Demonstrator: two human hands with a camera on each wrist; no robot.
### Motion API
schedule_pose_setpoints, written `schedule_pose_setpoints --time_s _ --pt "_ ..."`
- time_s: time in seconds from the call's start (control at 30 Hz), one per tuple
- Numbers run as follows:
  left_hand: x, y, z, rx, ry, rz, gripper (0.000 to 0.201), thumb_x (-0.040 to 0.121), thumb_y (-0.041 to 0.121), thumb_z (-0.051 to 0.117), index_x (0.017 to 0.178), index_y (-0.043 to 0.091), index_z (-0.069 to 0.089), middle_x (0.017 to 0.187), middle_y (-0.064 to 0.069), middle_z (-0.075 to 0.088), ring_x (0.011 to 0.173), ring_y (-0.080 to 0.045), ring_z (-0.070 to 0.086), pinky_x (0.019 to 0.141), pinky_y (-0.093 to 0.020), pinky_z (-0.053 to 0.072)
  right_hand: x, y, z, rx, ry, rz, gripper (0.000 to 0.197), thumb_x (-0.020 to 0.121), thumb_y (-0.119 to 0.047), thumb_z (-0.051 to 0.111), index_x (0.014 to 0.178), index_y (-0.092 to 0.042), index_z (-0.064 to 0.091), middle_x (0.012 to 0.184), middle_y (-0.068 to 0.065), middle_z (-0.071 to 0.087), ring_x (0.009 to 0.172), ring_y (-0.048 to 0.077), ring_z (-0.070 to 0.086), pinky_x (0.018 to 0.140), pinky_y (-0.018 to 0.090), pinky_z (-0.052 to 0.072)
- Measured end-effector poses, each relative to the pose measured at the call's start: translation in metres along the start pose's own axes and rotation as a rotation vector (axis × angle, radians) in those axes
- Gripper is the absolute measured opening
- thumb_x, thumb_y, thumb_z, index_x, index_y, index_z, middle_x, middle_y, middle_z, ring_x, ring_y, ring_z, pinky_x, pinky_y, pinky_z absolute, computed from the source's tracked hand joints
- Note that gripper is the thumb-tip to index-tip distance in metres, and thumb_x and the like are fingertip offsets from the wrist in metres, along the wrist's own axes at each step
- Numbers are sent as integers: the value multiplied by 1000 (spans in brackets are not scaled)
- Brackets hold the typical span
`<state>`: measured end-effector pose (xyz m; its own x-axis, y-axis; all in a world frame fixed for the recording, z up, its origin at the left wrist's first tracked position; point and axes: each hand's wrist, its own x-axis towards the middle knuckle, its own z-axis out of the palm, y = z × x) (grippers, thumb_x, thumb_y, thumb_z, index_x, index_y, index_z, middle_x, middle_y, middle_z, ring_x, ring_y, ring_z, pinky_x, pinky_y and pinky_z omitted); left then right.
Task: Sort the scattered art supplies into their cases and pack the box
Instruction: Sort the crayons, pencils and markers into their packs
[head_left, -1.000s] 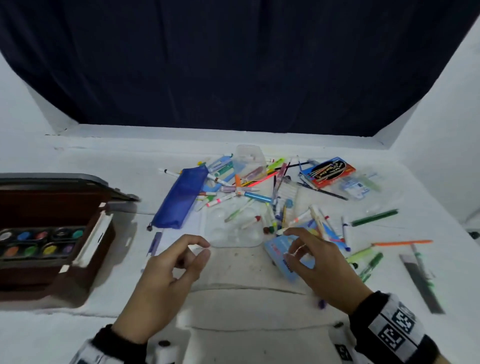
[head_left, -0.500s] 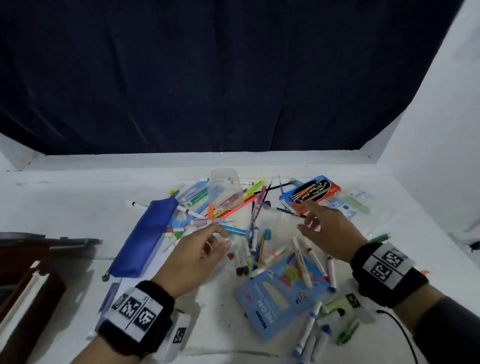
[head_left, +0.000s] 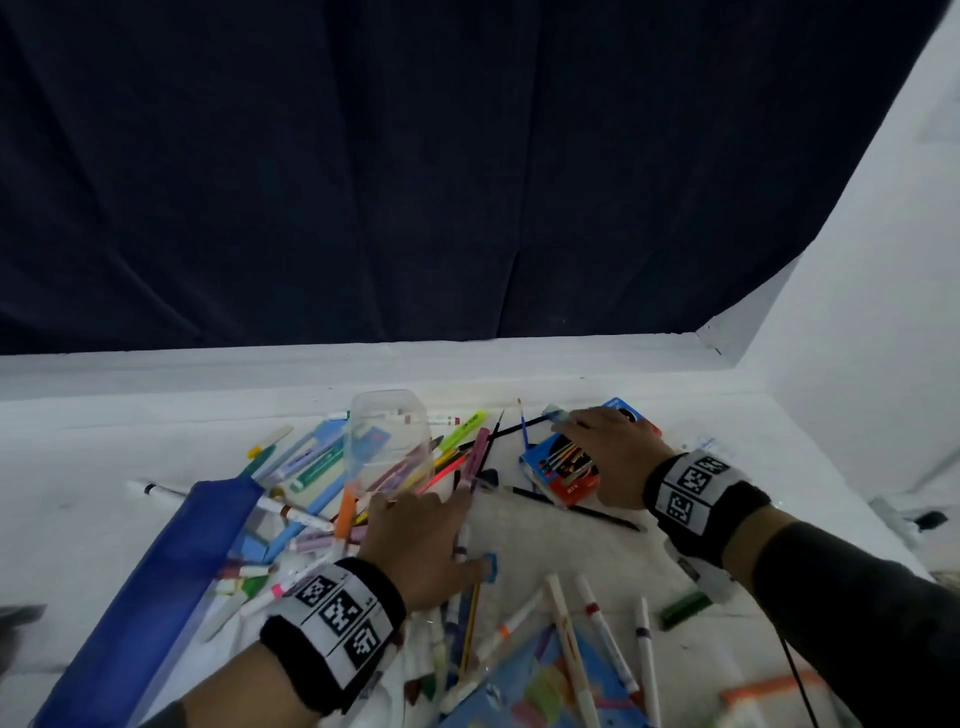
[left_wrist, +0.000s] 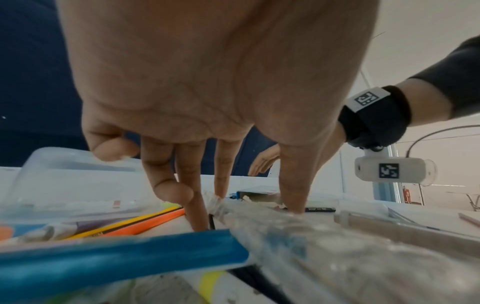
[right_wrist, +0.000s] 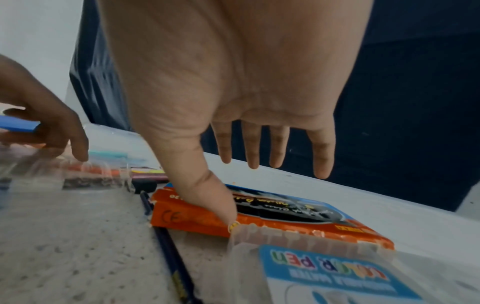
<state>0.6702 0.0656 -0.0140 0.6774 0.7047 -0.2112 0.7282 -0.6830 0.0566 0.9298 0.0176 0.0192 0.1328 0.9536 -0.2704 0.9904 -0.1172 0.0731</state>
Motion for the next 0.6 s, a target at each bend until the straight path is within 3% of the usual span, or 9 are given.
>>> schedule_pose_setpoints --time_s 0.13,0.23,0.3,0.37,0.47,0.53,0.6 --pt "5 -1 4 -70 -33 31 76 80 76 52 141 35 30 108 5 63 112 -25 56 102 -50 28 18 -2 3 -48 -92 -64 86 87 -47 63 155 -28 13 163 -1 9 151 26 7 115 61 21" --pt "2 -1 -2 -219 58 49 69 73 75 58 130 41 35 103 12 59 107 -17 55 97 -45 32 25 -3 9 -74 -74 -97 77 87 -57 58 150 -28 24 157 0 27 146 25 20 114 62 23" --pt "-4 -1 -10 -361 167 70 62 77 59 67 131 42 40 94 19 53 100 -10 54 94 -42 38 25 -4 12 -109 -31 -121 72 86 -58 59 145 -28 30 148 0 37 141 23 30 113 61 24" --pt "-10 -2 -18 -520 296 108 53 80 39 75 126 43 48 94 22 56 94 -4 56 87 -38 47 21 -7 10 -115 26 -137 72 85 -54 61 144 -27 31 147 2 36 138 23 35 115 57 23" --pt "-22 -8 -30 -793 449 99 47 81 22 80 112 44 52 86 15 64 71 0 60 64 -19 46 9 -13 1 -115 147 -169 78 81 -41 67 147 -27 28 147 3 34 134 24 38 117 51 21" --pt "-35 -14 -39 -967 496 35 59 82 14 80 117 49 48 81 7 60 60 -6 59 58 -20 46 -4 -21 -10 -91 227 -179 81 79 -42 68 148 -28 28 143 1 35 131 23 41 119 48 20" --pt "-53 -23 -46 -1109 546 8 65 81 11 80 122 49 46 84 2 60 59 -7 55 57 -22 46 -23 -32 -24 -37 266 -180 82 79 -50 66 148 -28 27 142 0 35 131 20 41 121 47 16"
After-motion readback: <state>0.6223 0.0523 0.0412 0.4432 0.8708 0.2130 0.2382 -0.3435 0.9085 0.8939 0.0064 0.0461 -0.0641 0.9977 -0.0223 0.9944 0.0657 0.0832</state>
